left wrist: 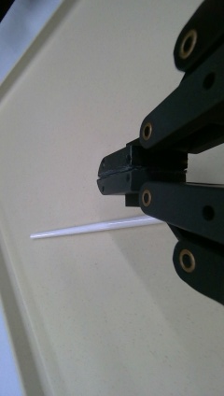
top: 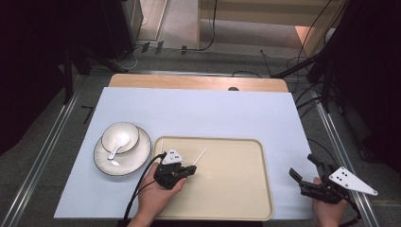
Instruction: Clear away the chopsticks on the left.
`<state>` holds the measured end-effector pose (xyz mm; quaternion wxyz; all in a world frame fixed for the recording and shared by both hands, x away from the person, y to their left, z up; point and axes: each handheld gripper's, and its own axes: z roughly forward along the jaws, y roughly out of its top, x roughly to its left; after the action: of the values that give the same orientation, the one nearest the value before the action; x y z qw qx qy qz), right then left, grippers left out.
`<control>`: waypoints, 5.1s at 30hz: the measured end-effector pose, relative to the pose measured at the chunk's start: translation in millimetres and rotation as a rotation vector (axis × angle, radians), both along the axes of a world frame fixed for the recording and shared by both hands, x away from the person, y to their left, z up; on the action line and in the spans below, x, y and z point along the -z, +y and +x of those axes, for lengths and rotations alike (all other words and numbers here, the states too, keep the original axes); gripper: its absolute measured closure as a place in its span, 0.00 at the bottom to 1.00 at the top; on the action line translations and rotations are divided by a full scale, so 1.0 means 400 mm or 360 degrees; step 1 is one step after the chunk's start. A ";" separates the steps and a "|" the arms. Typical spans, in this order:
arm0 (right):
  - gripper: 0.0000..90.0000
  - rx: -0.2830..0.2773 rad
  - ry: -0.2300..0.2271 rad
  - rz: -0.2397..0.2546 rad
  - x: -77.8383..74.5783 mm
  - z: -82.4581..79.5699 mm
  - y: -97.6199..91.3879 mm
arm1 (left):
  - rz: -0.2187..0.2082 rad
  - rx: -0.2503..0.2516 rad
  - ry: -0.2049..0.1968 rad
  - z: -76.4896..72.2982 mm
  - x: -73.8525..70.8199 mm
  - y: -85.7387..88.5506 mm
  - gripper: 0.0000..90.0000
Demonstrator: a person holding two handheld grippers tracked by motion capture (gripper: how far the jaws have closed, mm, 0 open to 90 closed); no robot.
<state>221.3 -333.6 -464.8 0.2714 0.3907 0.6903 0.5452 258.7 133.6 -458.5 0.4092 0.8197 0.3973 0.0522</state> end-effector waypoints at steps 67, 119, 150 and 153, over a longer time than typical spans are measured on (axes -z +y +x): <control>0.14 -0.0014 0.0002 -0.0010 0.000 0.001 0.012 | 0.0109 -0.0443 0.0013 -0.098 0.000 0.198 1.00; 0.14 -0.0024 0.0005 -0.0010 0.002 0.004 0.016 | 0.0015 -0.0448 0.0030 -0.182 0.006 0.206 1.00; 0.14 -0.0023 0.0011 -0.0012 0.002 0.008 0.018 | -0.0115 -0.0590 -0.0211 -0.164 -0.054 0.309 0.00; 0.14 -0.0025 0.0009 -0.0014 0.001 0.009 0.018 | -0.0098 -0.0639 -0.0233 -0.162 -0.057 0.327 0.00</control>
<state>225.0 -326.4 -465.4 0.2668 0.3855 0.6964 0.5433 193.9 264.4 -435.8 0.4432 0.7054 0.5231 0.1800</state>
